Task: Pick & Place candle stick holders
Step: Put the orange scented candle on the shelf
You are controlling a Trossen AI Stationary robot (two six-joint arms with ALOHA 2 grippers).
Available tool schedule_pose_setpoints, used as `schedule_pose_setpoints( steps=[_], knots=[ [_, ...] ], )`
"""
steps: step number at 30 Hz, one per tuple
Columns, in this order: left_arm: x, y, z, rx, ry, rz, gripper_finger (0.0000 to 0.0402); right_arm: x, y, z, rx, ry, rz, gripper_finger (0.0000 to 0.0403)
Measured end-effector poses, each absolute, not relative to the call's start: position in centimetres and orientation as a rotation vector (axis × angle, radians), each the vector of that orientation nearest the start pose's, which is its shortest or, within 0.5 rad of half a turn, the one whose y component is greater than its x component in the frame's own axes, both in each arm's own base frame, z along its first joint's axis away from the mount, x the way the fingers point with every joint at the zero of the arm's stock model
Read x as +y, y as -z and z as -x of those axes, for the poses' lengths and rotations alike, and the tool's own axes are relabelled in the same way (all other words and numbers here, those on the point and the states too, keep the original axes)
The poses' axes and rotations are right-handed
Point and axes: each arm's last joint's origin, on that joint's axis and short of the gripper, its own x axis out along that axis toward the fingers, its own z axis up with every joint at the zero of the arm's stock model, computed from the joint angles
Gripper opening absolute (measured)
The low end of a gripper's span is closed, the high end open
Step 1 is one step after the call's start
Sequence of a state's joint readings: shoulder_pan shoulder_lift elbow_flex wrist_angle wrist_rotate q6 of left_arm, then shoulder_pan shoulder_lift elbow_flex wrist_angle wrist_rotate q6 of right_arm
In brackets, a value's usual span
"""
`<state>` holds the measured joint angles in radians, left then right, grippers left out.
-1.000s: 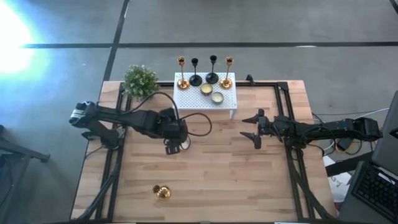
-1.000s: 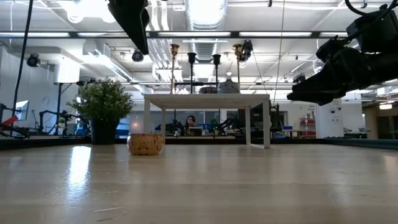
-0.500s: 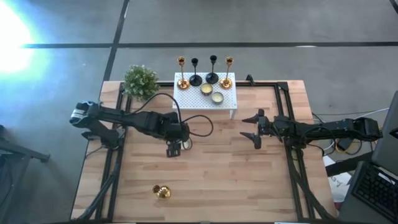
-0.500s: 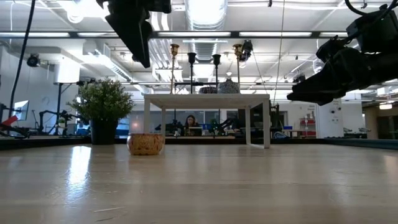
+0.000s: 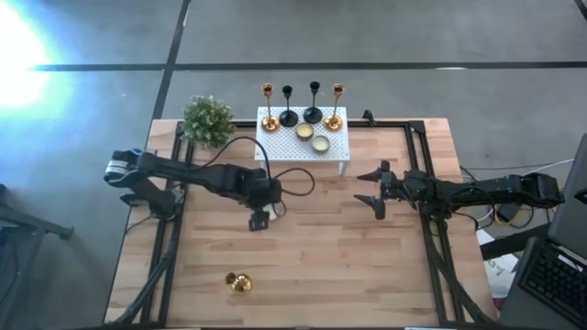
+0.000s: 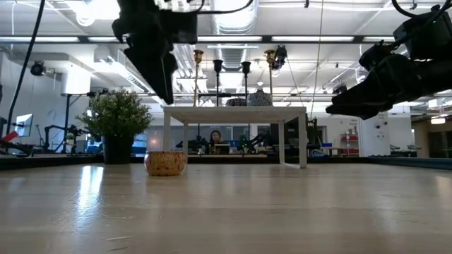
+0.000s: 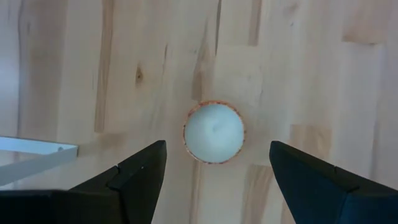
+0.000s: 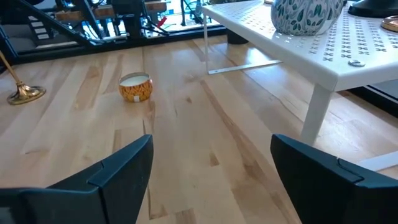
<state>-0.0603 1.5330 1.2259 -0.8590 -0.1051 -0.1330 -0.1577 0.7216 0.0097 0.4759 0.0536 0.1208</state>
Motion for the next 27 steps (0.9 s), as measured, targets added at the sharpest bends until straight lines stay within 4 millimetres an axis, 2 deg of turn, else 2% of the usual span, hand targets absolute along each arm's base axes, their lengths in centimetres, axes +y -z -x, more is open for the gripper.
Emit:
schedule_pose_setpoints(
  steps=[10, 17, 22, 27],
  knots=[
    [-0.7, -23.3, -29.6, 1.165, -0.127, 0.036, 0.0291, -2.4, -14.1, -13.8, 0.224, 0.224, -0.132, 0.0302],
    [-0.8, -23.2, -29.8, 1.126, -0.141, 0.064, 0.0293, -2.4, -14.1, -13.8, 0.223, 0.224, -0.133, 0.0309],
    [-0.8, -22.7, -29.9, 1.133, -0.148, 0.073, 0.0309, -2.4, -14.1, -13.8, 0.223, 0.224, -0.133, 0.0318],
    [-0.8, -20.9, -30.7, 1.193, -0.158, 0.075, 0.0332, -2.4, -14.1, -13.8, 0.224, 0.224, -0.133, 0.0325]
  ],
)
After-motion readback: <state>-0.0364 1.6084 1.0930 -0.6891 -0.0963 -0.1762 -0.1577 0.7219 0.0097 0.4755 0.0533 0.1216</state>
